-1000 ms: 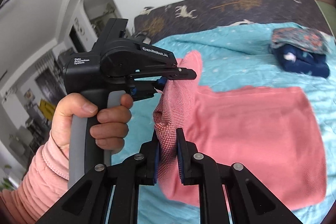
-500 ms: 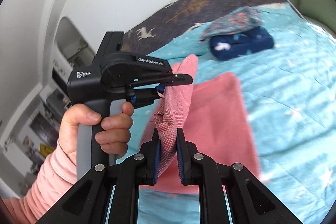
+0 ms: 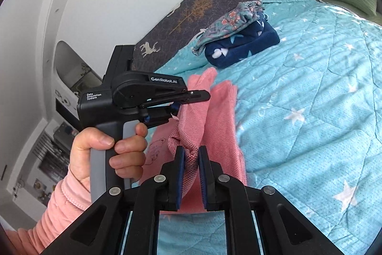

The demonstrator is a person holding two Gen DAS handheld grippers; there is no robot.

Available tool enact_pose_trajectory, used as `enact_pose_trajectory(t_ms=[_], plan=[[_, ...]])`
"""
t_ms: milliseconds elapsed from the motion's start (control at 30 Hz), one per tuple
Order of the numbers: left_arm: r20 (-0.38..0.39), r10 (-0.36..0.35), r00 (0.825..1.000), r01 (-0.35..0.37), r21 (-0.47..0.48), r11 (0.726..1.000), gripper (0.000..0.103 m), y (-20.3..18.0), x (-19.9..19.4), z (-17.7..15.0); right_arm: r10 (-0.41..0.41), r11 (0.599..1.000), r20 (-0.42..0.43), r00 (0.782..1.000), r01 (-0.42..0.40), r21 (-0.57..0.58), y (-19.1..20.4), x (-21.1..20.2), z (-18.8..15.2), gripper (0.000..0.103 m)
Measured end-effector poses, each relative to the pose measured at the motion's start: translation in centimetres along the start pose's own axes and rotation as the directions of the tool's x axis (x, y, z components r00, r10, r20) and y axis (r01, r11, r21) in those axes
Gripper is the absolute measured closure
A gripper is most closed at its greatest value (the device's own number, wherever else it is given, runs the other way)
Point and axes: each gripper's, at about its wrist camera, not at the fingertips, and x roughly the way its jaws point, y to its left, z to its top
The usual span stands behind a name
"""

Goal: Fold small clothes
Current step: 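Fold the lifted sweater edge over with the right gripper and release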

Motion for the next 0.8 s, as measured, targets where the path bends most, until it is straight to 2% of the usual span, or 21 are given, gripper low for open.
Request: enact_pose_trajectory(t_ms=[133, 233, 400, 467, 600, 700, 800], plan=[[-0.020, -0.039, 0.999, 0.039, -0.024, 0.999, 0.068, 0.1, 0.5, -0.3, -0.017, 1.000, -0.010, 1.000, 0.017, -0.012, -0.2, -0.4, -0.3, 0.091], [0.001, -0.045, 0.999, 0.045, 0.012, 0.999, 0.062, -0.7, -0.5, -0.3, -0.050, 0.999, -0.012, 0.999, 0.050, 0.001, -1.1, -1.1, -0.4, 0.089], [0.117, -0.044, 0.992, 0.028, 0.134, 0.991, 0.050, -1.6, -5.0, -1.1, -0.106, 0.994, 0.013, 0.994, 0.105, 0.033, -2.5, -2.9, -0.3, 0.089], [0.157, -0.042, 0.987, 0.018, 0.149, 0.989, 0.047, -1.0, -6.7, -1.8, -0.110, 0.993, 0.026, 0.994, 0.109, 0.047, -2.8, -3.4, 0.0, 0.089], [0.166, -0.030, 0.986, 0.007, 0.135, 0.991, 0.047, 1.1, -8.2, -3.9, -0.077, 0.997, 0.002, 0.997, 0.077, 0.004, -1.5, -2.7, 0.5, 0.089], [0.168, 0.018, 0.986, -0.041, 0.136, 0.990, 0.047, 2.9, -8.5, -6.0, -0.063, 0.995, -0.054, 0.997, 0.058, -0.082, 0.5, -1.0, 0.1, 0.089], [0.140, 0.076, 0.987, -0.096, 0.145, 0.985, 0.047, 4.5, -8.1, -8.2, -0.074, 0.991, -0.112, 0.991, 0.060, -0.122, 1.3, 0.5, -0.6, 0.089]])
